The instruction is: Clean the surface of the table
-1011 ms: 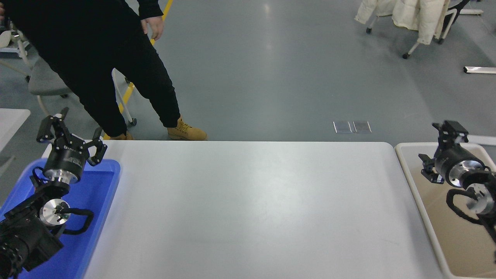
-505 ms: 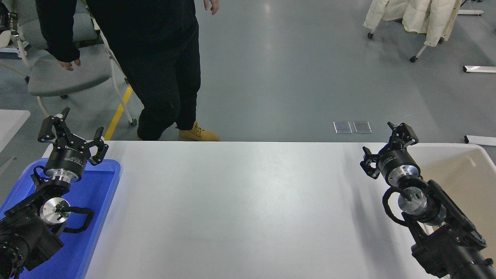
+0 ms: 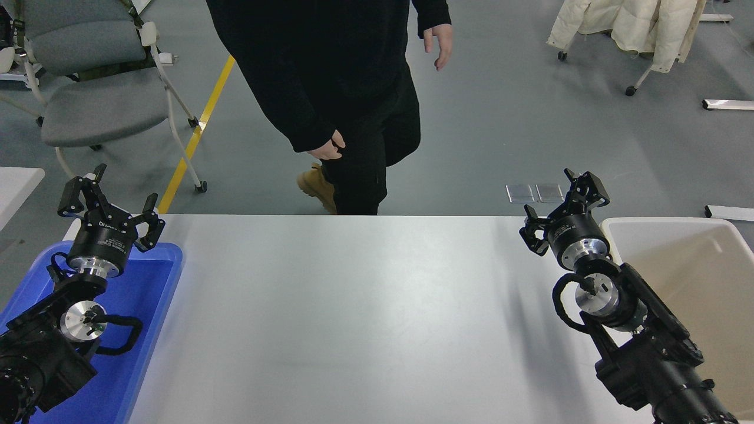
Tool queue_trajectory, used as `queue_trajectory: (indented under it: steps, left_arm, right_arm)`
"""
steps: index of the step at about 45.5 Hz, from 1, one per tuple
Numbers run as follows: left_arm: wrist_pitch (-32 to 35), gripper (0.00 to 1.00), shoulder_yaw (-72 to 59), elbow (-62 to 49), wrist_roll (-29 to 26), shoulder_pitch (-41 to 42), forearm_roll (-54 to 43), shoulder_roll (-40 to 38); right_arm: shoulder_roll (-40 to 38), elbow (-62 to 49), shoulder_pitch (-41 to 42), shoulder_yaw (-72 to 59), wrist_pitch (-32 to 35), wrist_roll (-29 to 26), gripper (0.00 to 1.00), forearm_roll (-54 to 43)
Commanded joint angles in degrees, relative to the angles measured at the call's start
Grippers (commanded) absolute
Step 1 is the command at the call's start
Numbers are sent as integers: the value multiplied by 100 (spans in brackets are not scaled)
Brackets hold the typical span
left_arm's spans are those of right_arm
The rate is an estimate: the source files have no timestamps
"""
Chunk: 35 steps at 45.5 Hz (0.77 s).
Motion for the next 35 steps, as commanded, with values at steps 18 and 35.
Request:
queue_trajectory:
  steps: [18,35]
  left_arm:
    - [0,100,0,1,0,0,0,0]
    - [0,100,0,1,0,0,0,0]
  right_arm:
    - [78,-1489,243,-202,844,628,100,63]
    - [78,-1621,498,-211,906,681,100,62]
